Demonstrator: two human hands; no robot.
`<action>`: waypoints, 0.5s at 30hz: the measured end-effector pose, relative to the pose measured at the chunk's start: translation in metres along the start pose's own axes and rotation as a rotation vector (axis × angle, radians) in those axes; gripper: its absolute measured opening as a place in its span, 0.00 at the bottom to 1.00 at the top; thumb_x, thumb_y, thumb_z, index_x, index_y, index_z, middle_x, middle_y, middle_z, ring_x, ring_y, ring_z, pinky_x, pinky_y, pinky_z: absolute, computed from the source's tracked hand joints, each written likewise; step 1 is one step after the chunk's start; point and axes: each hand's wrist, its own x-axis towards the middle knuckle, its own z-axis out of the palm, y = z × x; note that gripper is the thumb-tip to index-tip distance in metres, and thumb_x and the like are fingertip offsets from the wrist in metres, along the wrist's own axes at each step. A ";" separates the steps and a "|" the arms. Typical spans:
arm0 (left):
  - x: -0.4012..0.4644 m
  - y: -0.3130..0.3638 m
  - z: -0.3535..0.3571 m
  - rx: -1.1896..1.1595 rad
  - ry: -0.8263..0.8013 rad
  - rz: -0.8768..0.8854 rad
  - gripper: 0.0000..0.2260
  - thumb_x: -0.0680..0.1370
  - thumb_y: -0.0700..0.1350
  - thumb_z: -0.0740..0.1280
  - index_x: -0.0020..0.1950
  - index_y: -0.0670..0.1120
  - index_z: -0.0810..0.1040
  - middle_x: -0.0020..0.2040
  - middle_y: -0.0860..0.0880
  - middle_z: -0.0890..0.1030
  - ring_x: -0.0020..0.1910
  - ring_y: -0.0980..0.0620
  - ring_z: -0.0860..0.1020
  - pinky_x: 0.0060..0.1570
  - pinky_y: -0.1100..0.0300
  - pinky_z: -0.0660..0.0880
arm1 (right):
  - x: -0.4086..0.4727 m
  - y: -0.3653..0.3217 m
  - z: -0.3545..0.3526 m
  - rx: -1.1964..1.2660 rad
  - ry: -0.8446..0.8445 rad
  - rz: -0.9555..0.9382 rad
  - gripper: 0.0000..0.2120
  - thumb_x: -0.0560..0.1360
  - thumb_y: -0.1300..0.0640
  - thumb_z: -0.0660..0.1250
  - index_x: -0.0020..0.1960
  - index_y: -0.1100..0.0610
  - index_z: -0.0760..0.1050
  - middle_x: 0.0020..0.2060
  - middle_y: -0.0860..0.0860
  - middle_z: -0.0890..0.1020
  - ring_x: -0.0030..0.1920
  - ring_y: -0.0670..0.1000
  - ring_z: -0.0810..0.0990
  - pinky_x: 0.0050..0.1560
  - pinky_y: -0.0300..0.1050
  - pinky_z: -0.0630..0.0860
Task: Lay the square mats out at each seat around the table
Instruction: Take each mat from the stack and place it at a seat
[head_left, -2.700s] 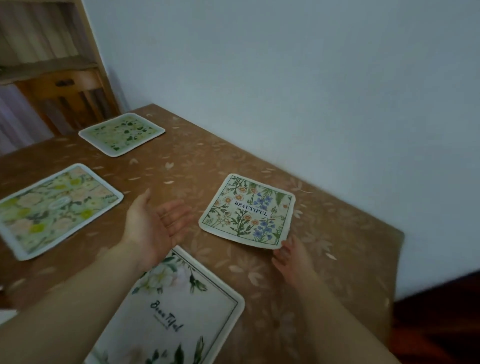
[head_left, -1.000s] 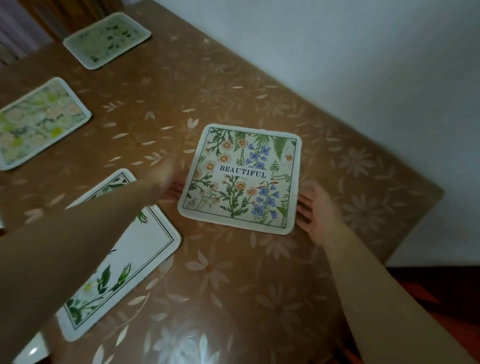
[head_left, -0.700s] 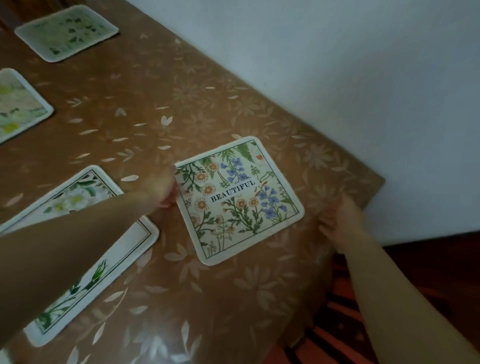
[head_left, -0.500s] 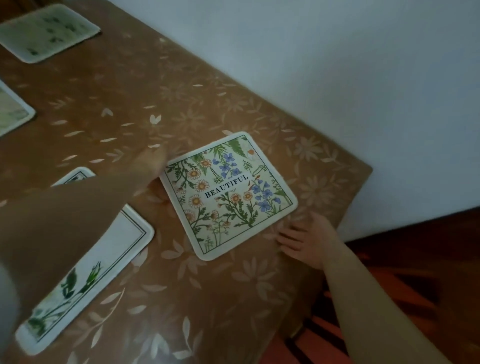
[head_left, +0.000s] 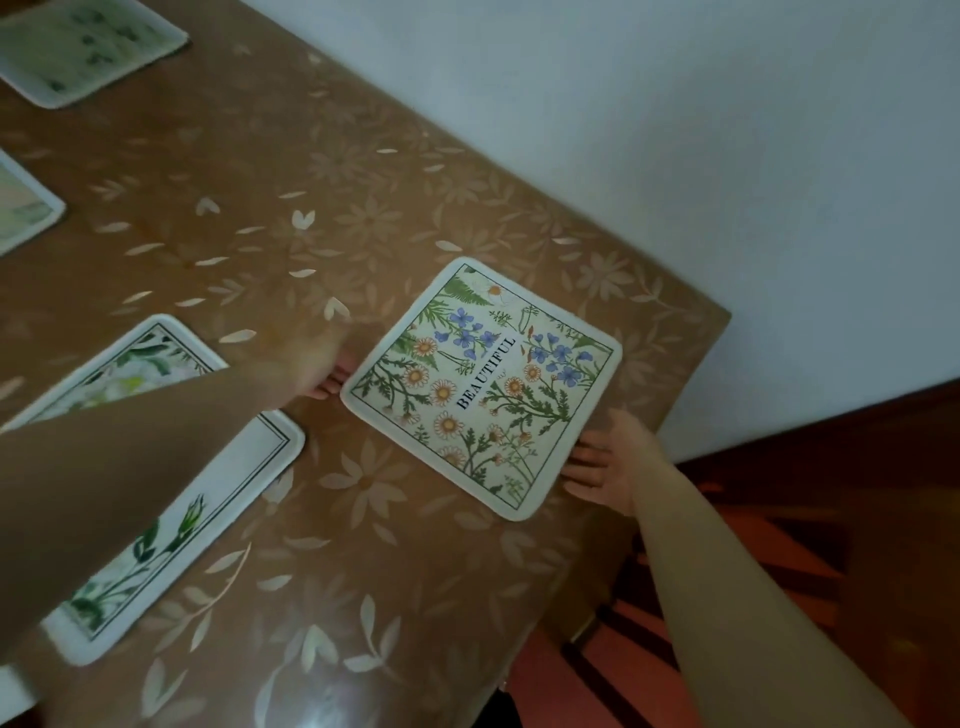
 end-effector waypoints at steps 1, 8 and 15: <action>-0.003 -0.002 0.002 0.002 0.006 -0.005 0.38 0.79 0.72 0.50 0.45 0.40 0.81 0.44 0.42 0.84 0.41 0.44 0.80 0.46 0.52 0.76 | -0.003 0.002 0.000 -0.092 0.005 -0.005 0.25 0.81 0.39 0.61 0.58 0.60 0.79 0.54 0.60 0.84 0.53 0.62 0.82 0.53 0.58 0.78; -0.007 0.004 0.013 -0.173 0.093 0.092 0.30 0.81 0.67 0.56 0.65 0.43 0.77 0.54 0.42 0.83 0.50 0.45 0.82 0.47 0.53 0.77 | -0.004 0.004 0.008 -0.119 0.127 -0.181 0.14 0.75 0.45 0.70 0.57 0.51 0.77 0.49 0.55 0.86 0.50 0.59 0.85 0.46 0.52 0.80; -0.014 0.008 0.025 -0.189 0.047 0.020 0.32 0.82 0.67 0.54 0.66 0.40 0.76 0.59 0.41 0.82 0.58 0.42 0.80 0.63 0.49 0.74 | -0.003 0.009 0.005 -0.158 0.052 -0.120 0.20 0.77 0.41 0.66 0.55 0.57 0.81 0.53 0.58 0.84 0.52 0.61 0.82 0.44 0.53 0.79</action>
